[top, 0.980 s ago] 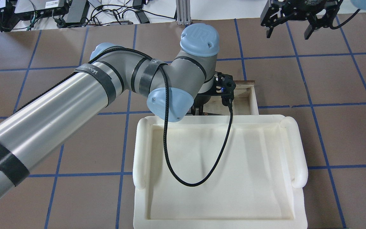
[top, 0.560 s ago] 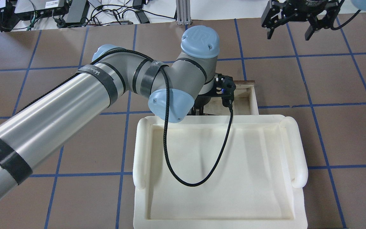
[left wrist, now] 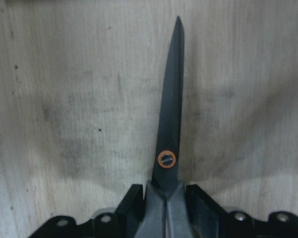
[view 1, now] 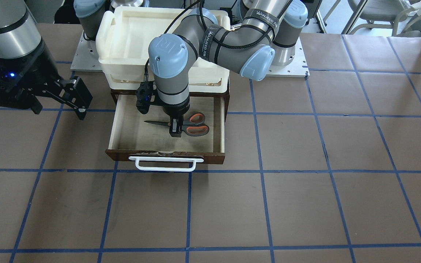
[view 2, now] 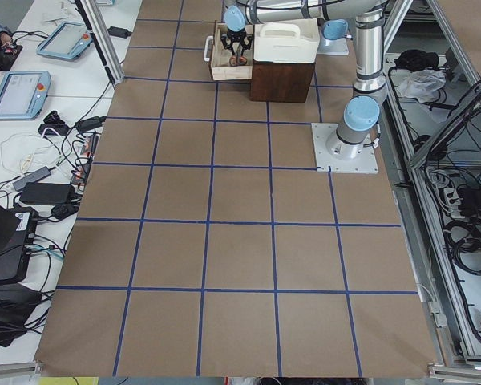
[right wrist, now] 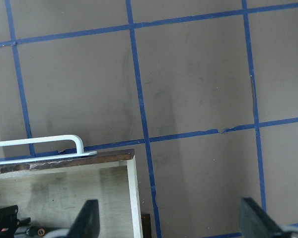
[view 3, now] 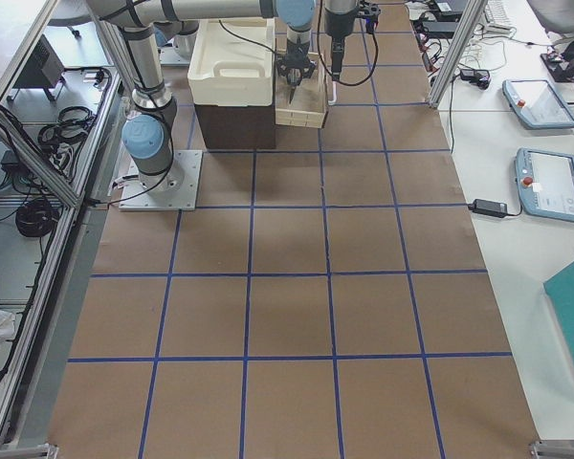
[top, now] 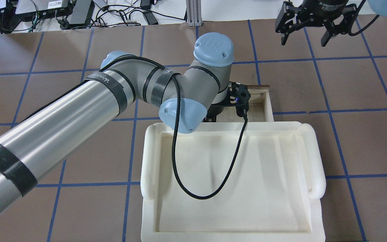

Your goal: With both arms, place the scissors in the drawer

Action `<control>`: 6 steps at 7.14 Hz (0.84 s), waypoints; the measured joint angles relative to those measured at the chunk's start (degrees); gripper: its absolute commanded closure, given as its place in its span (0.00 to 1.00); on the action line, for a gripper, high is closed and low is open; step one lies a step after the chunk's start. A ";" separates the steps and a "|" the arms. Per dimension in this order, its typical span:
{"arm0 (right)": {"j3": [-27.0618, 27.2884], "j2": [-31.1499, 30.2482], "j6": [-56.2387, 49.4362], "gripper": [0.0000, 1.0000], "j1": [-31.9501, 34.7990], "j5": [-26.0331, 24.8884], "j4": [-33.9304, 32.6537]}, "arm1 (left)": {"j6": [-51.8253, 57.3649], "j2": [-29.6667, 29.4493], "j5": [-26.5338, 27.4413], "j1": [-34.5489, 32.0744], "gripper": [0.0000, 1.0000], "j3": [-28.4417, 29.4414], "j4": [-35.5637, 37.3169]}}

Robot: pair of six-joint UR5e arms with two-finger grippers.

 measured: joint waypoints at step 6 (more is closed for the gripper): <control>0.88 -0.23 0.01 0.00 0.53 2.03 0.24 | 0.23 -0.49 -1.44 -0.08 0.34 -0.04 0.65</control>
